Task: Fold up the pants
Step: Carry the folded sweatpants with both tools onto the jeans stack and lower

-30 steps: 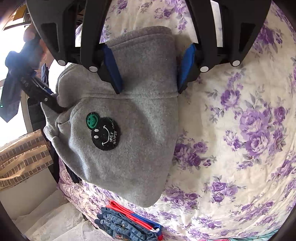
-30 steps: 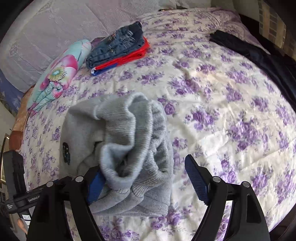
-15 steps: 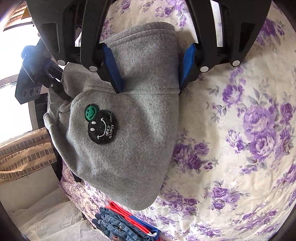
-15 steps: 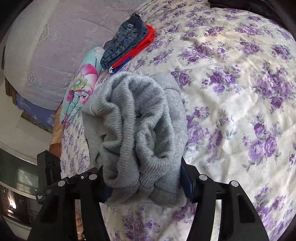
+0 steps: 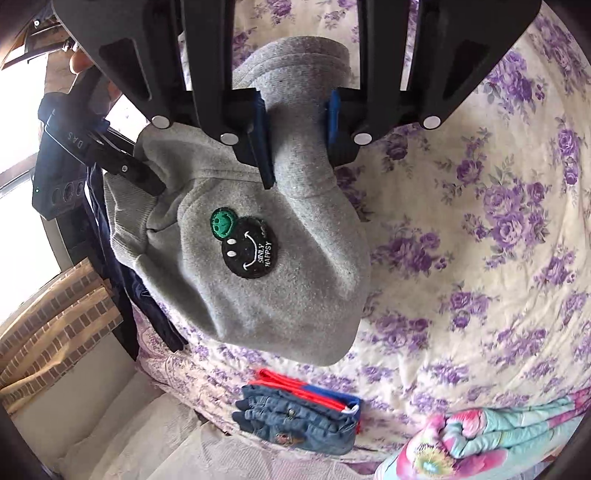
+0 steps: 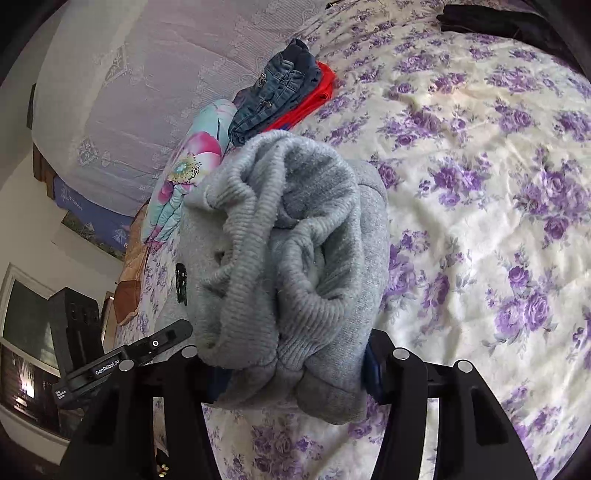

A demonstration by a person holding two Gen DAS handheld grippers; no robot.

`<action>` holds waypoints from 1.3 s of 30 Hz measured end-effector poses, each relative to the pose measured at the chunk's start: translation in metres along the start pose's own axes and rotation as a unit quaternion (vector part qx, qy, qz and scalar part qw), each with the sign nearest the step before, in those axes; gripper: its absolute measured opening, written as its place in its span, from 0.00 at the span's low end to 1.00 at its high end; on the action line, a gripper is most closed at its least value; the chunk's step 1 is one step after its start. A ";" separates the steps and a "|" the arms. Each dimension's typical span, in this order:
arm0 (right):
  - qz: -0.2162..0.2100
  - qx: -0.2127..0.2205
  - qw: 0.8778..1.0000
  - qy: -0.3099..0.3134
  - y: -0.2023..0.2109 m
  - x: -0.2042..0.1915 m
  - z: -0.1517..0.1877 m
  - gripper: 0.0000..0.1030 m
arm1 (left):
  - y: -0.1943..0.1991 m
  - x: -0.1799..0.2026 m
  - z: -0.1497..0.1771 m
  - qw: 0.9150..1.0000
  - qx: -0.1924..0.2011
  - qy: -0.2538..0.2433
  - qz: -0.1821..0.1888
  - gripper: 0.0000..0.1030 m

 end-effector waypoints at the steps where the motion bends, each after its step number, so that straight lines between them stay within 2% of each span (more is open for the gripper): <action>1: -0.002 0.002 1.000 0.001 0.005 -0.001 -0.004 0.55 | 0.004 0.005 -0.002 1.000 0.005 -0.005 0.002 0.22; 4: -0.001 0.001 1.000 0.014 0.019 -0.004 -0.018 0.55 | 0.012 0.020 -0.017 1.000 0.010 -0.017 0.002 0.22; 8: 0.007 0.022 0.999 0.047 0.022 -0.036 -0.078 0.55 | 0.019 0.028 -0.069 1.000 0.016 -0.018 0.001 0.22; 11: 0.010 0.040 0.997 0.070 0.013 -0.074 -0.150 0.55 | 0.020 0.033 -0.136 0.999 0.032 -0.025 -0.020 0.22; 15: 0.017 0.062 0.994 0.092 -0.015 -0.119 -0.270 0.55 | 0.010 0.034 -0.254 0.997 0.044 -0.028 -0.049 0.22; 18: 0.034 0.080 0.990 0.114 -0.056 -0.136 -0.348 0.56 | -0.012 0.017 -0.336 0.998 0.058 -0.011 -0.038 0.22; 21: 0.046 0.068 0.990 0.117 -0.109 -0.129 -0.395 0.56 | -0.052 -0.014 -0.392 0.998 0.055 0.016 -0.030 0.22; 25: 0.075 0.035 0.991 0.106 -0.190 -0.087 -0.412 0.59 | -0.125 -0.072 -0.415 0.999 0.024 0.037 -0.028 0.23; 26: 0.076 0.042 0.991 0.106 -0.202 -0.078 -0.411 0.61 | -0.144 -0.086 -0.414 0.998 0.019 0.042 -0.031 0.27; 28: 0.032 0.062 0.992 0.101 -0.204 -0.070 -0.408 0.71 | -0.157 -0.100 -0.413 0.998 0.035 0.048 0.004 0.35; 31: -0.002 0.057 0.995 0.086 -0.201 -0.067 -0.412 0.77 | -0.152 -0.103 -0.412 0.997 0.049 0.039 0.046 0.41; 33: -0.005 0.056 0.995 0.076 -0.191 -0.070 -0.415 0.77 | -0.144 -0.105 -0.413 0.996 0.057 0.044 0.057 0.54; 34: 0.005 0.065 0.994 0.084 -0.183 -0.073 -0.416 0.78 | -0.138 -0.107 -0.412 0.996 0.069 0.047 0.043 0.74; 35: 0.023 0.075 0.992 0.096 -0.174 -0.077 -0.416 0.79 | -0.127 -0.106 -0.412 0.995 0.090 0.044 0.031 0.82; 39: 0.097 0.109 0.982 0.124 -0.130 -0.090 -0.411 0.83 | -0.088 -0.097 -0.402 0.992 0.121 0.029 0.020 0.83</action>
Point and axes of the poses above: each gripper's, at about its wrist camera, not at the fingertips, and y roughly against the way its jaws point, x to its right, z to its underside, the point moved 5 cm from there along -y, roughly the way its jaws point, and after that the axes turned 9 degrees about z, right-handed, at the moved point
